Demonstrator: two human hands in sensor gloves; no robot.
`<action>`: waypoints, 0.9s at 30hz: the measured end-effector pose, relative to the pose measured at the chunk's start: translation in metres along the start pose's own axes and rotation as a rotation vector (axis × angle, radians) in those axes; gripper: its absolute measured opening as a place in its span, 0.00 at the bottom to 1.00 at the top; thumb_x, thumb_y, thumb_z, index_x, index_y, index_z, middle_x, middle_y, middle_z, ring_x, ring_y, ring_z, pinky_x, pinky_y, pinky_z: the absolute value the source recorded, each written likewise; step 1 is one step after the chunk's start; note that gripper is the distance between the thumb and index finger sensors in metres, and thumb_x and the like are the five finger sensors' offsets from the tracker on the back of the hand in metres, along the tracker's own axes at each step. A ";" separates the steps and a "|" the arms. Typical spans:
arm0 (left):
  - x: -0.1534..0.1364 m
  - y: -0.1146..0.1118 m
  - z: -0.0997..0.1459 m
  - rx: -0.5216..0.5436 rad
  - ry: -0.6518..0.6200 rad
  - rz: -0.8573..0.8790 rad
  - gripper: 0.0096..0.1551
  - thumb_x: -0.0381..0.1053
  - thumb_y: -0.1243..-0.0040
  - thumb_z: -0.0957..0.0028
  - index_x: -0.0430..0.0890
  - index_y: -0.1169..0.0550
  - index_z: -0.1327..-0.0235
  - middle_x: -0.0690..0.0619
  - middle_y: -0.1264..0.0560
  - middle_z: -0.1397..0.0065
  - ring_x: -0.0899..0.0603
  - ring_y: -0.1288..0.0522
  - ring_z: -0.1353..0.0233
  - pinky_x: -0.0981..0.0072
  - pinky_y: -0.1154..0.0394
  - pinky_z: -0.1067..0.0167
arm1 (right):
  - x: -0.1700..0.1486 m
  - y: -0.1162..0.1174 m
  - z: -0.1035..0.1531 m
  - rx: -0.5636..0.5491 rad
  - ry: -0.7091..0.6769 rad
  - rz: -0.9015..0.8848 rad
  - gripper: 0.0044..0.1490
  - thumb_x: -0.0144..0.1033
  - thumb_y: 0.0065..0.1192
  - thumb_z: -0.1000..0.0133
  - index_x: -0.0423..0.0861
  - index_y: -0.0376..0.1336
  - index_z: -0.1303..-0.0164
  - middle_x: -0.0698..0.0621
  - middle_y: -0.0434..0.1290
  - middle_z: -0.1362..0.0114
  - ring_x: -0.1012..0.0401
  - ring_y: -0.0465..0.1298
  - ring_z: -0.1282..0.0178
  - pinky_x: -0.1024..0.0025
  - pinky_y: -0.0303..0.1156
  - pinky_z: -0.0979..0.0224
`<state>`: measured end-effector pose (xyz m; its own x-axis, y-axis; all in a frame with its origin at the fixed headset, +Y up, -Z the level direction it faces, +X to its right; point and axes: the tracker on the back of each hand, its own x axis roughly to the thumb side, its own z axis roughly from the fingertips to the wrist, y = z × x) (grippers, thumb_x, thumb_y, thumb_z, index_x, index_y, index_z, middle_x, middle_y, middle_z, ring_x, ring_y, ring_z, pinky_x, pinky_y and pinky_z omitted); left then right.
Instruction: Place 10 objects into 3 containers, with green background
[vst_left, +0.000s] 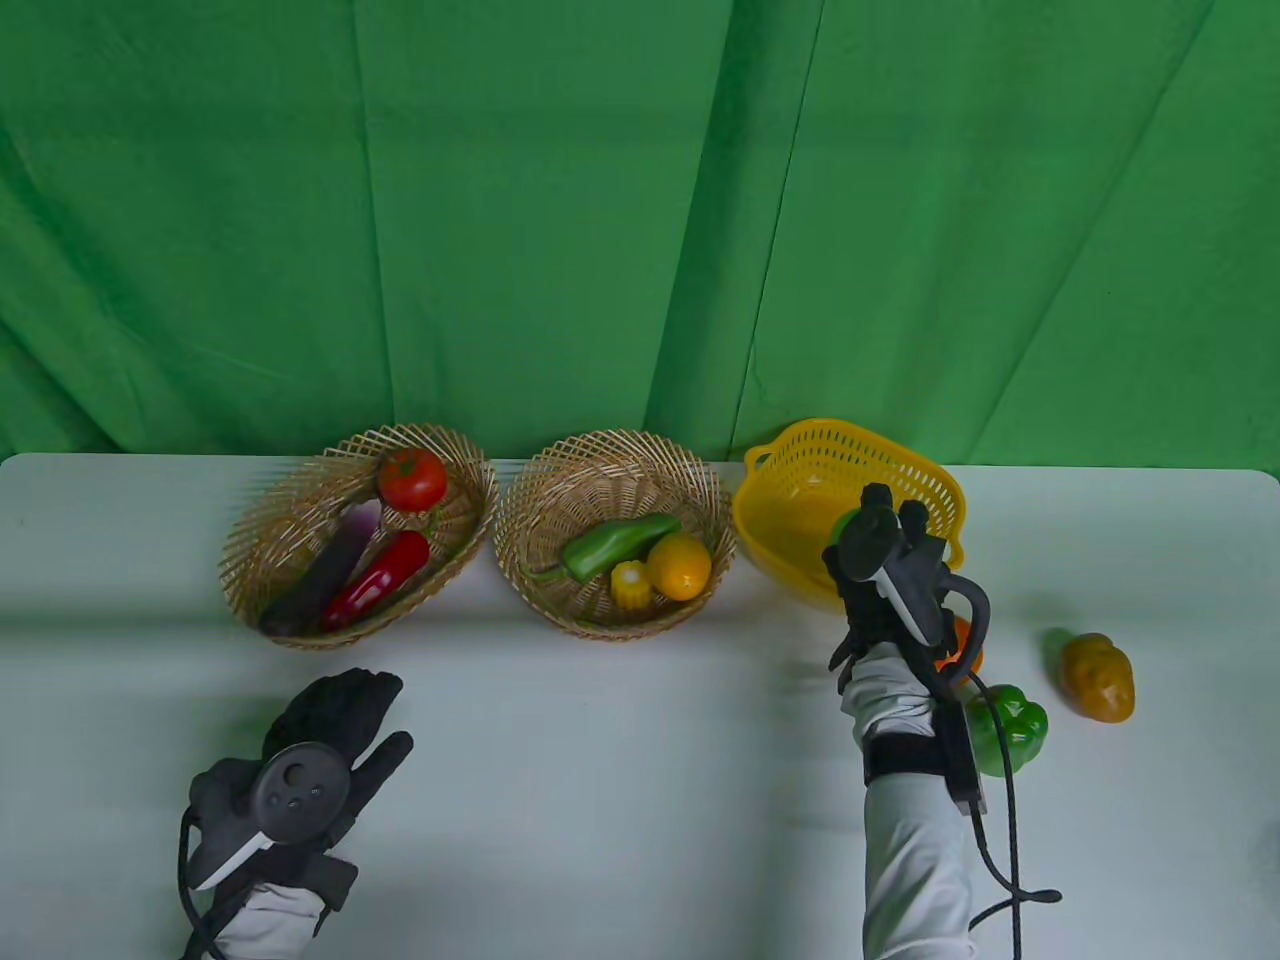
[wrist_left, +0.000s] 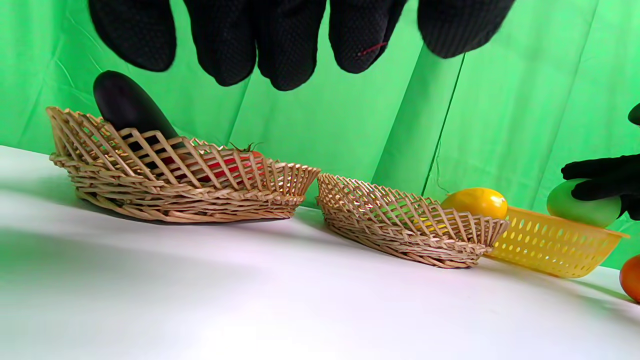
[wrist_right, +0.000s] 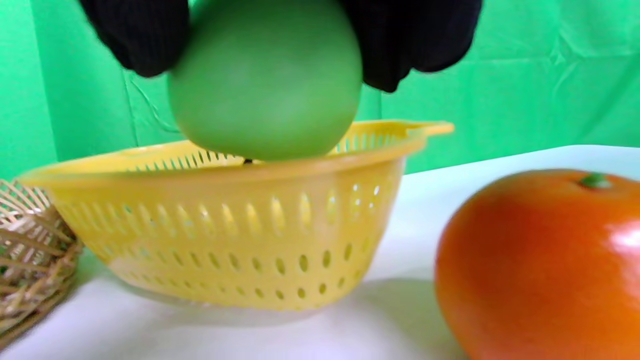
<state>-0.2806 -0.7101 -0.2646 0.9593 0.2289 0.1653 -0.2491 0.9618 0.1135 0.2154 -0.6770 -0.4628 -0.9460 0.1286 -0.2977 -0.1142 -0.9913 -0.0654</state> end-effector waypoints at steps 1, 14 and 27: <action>0.000 0.000 0.000 0.000 0.000 -0.002 0.38 0.67 0.51 0.40 0.56 0.35 0.16 0.43 0.32 0.16 0.32 0.34 0.18 0.30 0.34 0.32 | -0.001 0.000 0.000 0.007 -0.003 0.005 0.53 0.57 0.58 0.41 0.54 0.39 0.12 0.36 0.46 0.09 0.36 0.62 0.19 0.39 0.59 0.19; 0.002 0.000 -0.001 0.010 -0.015 0.005 0.38 0.67 0.51 0.40 0.56 0.34 0.16 0.43 0.32 0.16 0.32 0.34 0.18 0.30 0.34 0.32 | -0.017 -0.009 0.022 0.067 -0.082 0.000 0.48 0.61 0.51 0.40 0.53 0.44 0.12 0.38 0.53 0.10 0.36 0.61 0.18 0.35 0.58 0.19; 0.009 0.000 -0.001 0.016 -0.053 0.010 0.38 0.67 0.51 0.40 0.56 0.35 0.16 0.43 0.32 0.16 0.32 0.34 0.18 0.30 0.34 0.32 | -0.057 -0.023 0.072 0.007 -0.129 -0.022 0.48 0.62 0.50 0.39 0.53 0.43 0.12 0.37 0.52 0.10 0.35 0.60 0.18 0.35 0.58 0.20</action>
<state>-0.2720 -0.7079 -0.2640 0.9485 0.2295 0.2182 -0.2608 0.9570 0.1269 0.2506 -0.6637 -0.3761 -0.9743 0.1458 -0.1715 -0.1367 -0.9885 -0.0641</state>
